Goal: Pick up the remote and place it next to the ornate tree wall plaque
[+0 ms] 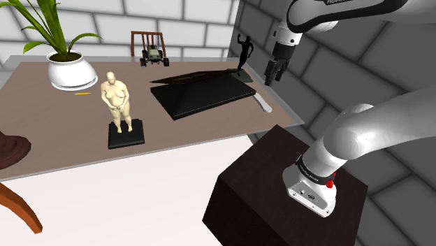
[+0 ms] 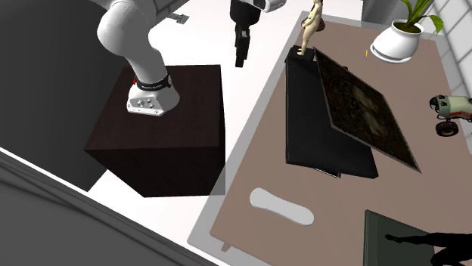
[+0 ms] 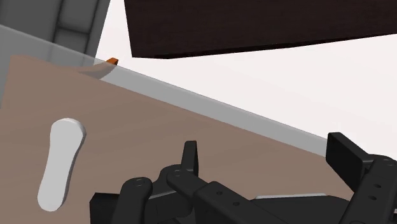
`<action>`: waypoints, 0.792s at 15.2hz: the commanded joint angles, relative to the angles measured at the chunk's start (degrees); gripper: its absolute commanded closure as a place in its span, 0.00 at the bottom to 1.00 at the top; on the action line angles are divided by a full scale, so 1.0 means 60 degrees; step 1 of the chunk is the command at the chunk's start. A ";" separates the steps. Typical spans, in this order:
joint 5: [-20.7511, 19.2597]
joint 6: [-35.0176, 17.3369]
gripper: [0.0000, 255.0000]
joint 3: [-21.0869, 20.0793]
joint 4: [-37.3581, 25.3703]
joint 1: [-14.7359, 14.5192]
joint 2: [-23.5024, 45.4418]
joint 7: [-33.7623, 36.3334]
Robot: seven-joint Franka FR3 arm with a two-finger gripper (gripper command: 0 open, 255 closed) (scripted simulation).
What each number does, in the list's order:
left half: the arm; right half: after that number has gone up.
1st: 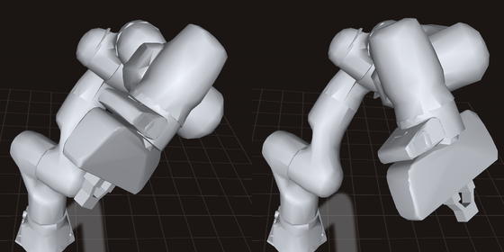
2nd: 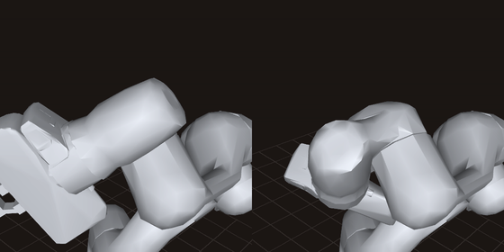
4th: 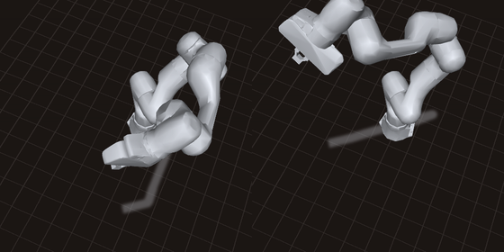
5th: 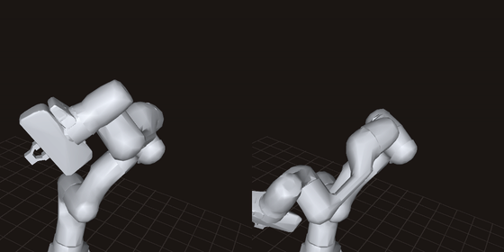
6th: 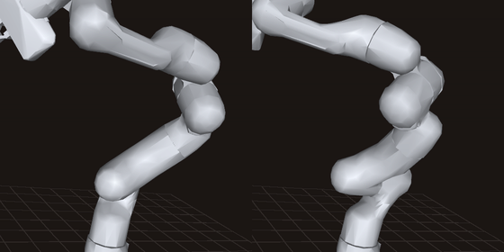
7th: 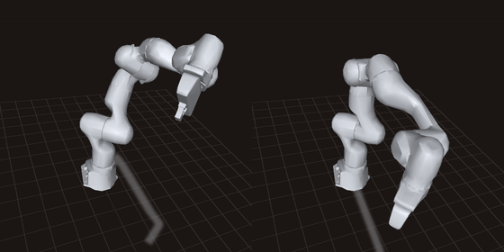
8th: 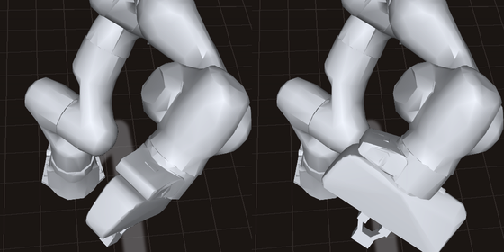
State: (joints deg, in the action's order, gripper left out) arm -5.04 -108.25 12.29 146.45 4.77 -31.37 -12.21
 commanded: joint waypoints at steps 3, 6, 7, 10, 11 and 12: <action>-0.0199 -0.1303 0.00 0.0539 0.0021 0.0245 0.1115 -0.0371; -0.0191 -0.2201 0.00 0.0923 -0.0167 0.0363 0.2095 -0.0670; -0.0158 -0.2488 0.00 0.1050 -0.0254 0.0393 0.2436 -0.0781; 0.0054 -0.3301 0.00 0.1410 -0.0589 0.0472 0.3498 -0.1166; 0.0166 -0.3553 0.00 0.1518 -0.0725 0.0501 0.3863 -0.1314; 0.0299 -0.3795 0.00 0.1621 -0.0872 0.0528 0.4233 -0.1472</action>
State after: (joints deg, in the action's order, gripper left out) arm -3.94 -129.38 21.37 142.05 7.78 -8.22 -20.15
